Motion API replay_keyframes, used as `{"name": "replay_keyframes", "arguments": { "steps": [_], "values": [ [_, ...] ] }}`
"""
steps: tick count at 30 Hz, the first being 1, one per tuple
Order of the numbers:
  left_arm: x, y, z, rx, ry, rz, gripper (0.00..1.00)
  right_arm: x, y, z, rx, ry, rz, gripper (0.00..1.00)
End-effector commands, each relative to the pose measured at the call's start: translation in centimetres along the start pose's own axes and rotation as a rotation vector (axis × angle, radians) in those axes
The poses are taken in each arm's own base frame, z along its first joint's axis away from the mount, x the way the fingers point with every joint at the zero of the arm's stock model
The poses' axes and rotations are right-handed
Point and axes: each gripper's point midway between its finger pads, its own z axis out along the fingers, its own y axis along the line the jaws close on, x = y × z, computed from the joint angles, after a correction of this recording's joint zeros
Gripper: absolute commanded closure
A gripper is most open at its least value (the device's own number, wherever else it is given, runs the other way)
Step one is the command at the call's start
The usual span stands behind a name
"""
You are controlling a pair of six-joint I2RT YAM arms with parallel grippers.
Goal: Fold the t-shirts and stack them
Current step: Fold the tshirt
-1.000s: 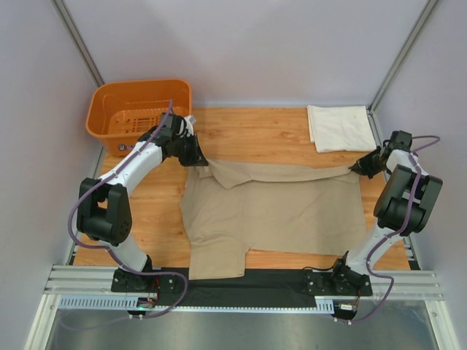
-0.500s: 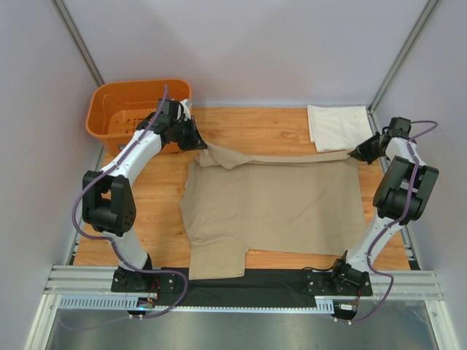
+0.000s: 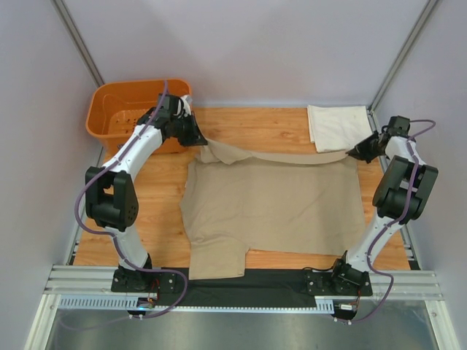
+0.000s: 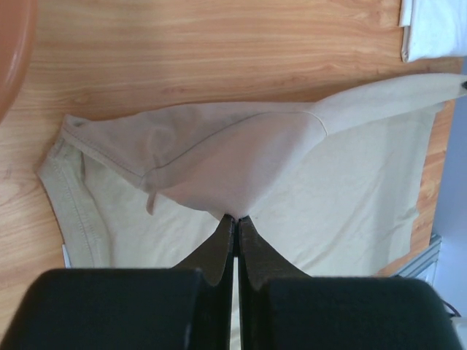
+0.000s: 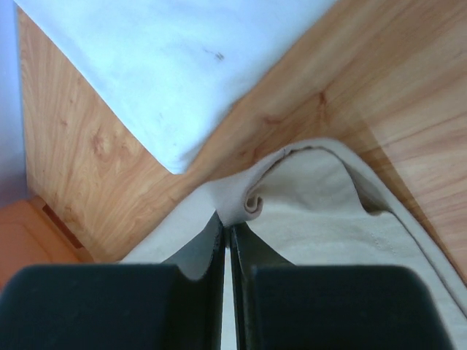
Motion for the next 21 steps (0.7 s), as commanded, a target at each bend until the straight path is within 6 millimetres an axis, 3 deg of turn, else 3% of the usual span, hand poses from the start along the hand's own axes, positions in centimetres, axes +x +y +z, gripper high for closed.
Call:
{"name": "replay_keyframes", "arguments": {
  "steps": [1,13,21],
  "values": [
    [0.6,-0.6,-1.3,0.027,0.02,-0.001,1.0,1.5,0.0,-1.6,0.005,0.024,-0.016,0.96],
    [6.4,0.7,-3.7,0.001,0.114,-0.041,1.0,3.2,-2.8,-3.7,0.099,0.042,0.015,0.98],
    [8.6,1.6,-4.5,-0.025,0.154,-0.057,1.0,4.9,-4.3,-4.3,0.161,0.086,0.014,0.98]
  ]
}}
